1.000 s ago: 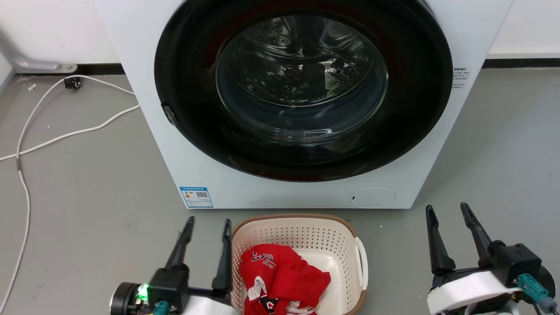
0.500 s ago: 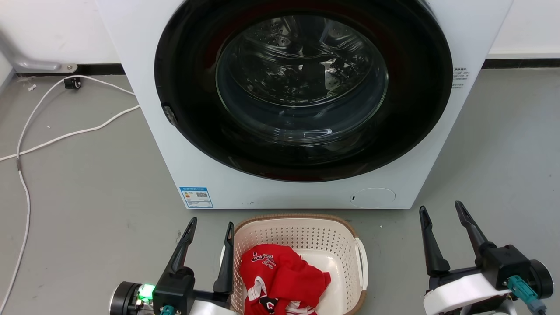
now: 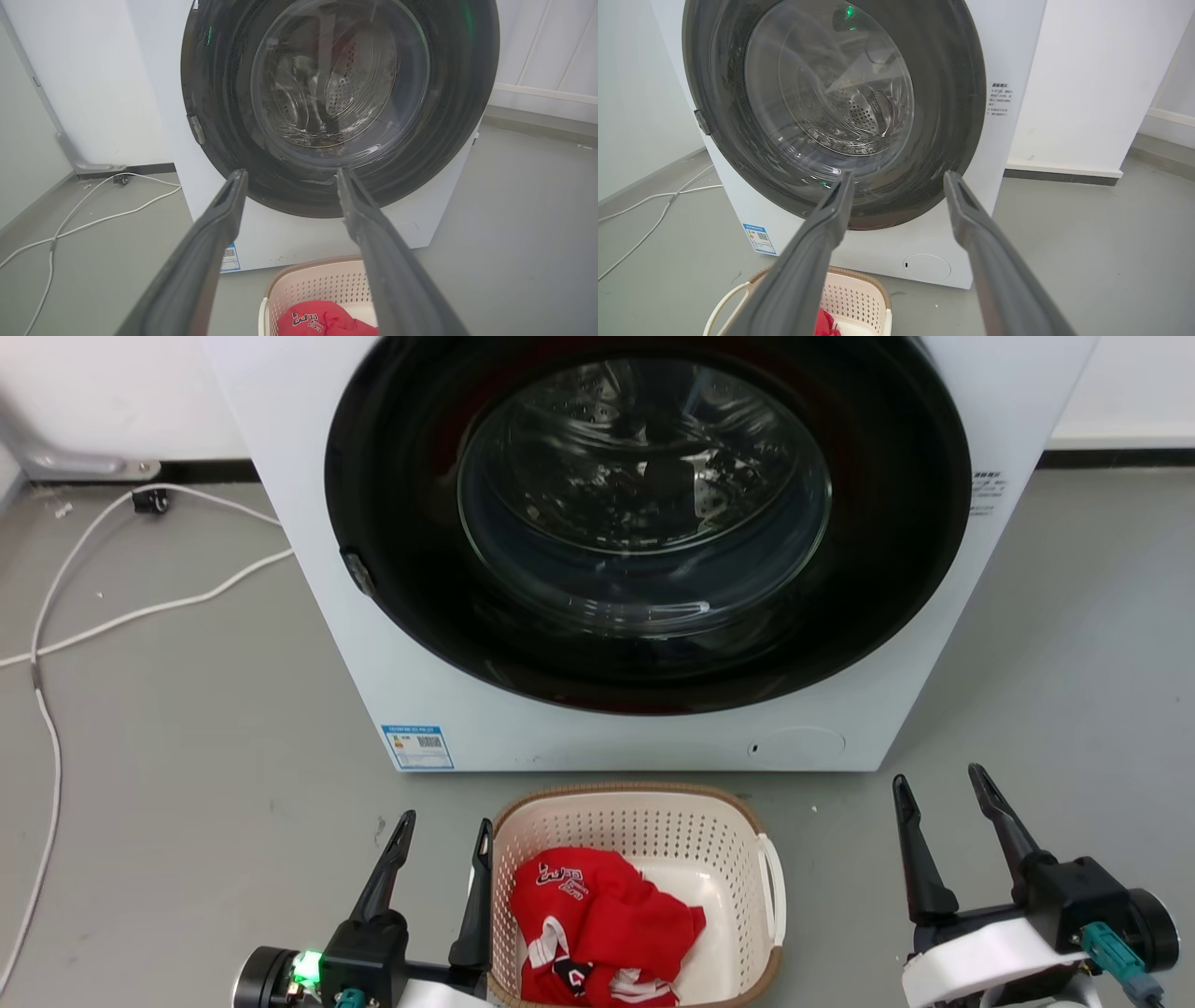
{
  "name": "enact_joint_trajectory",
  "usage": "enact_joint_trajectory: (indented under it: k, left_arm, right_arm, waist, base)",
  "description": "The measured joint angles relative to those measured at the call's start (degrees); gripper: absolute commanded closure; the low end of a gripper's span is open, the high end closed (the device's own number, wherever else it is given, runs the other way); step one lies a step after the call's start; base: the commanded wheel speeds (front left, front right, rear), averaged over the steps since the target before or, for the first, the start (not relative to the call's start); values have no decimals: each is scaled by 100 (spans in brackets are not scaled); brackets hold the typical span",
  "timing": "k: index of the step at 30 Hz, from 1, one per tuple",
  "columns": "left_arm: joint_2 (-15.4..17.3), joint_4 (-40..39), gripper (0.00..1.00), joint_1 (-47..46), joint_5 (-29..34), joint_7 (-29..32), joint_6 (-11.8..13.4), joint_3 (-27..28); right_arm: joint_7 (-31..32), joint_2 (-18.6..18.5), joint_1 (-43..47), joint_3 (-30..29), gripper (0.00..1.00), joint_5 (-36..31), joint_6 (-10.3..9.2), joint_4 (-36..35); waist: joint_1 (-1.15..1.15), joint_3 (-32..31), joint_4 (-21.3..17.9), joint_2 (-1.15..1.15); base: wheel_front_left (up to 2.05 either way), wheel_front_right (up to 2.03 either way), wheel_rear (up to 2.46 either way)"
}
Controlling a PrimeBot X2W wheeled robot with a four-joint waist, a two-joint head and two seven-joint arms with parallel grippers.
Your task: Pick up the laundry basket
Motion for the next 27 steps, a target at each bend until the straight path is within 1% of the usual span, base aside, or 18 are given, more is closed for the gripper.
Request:
enact_joint_trajectory:
  k: [6,10,15,18,21,25,27]
  left_arm:
    - [-19,276,0,-174,-8,0,-51,104]
    - [-23,590,0,-534,7,0,-102,227]
    - [-13,1137,0,-1080,-34,0,-179,460]
    - [27,1506,0,-1499,-99,0,-269,615]
    - [20,1940,0,-1976,-374,-1,-431,809]
    - [210,2716,0,-2638,-303,0,-556,825]
    - [289,3081,0,-2966,-302,0,-606,826]
  right_arm:
    - [-1,1,-229,0,0,-113,0,127]
    - [10,1,-517,-9,0,-231,1,406]
    - [247,0,-988,-75,0,-288,0,738]
    - [471,3,-1378,-67,0,-222,1,925]
    - [673,1,-1747,-8,0,-202,1,1165]
    - [961,5,-2346,125,0,-94,1,1586]
    - [1099,2,-2620,158,0,-232,1,1811]
  waist:
    - [0,343,-28,0]
    - [0,737,-48,0]
    - [0,1317,-57,0]
    - [0,1702,-71,0]
    - [1,2090,-82,0]
    - [1,2606,-102,0]
    - [1,2855,-115,0]
  base:
    - [0,0,0]
    - [0,0,0]
    - [0,0,0]
    - [0,0,0]
    - [0,0,0]
    - [0,0,0]
    - [0,0,0]
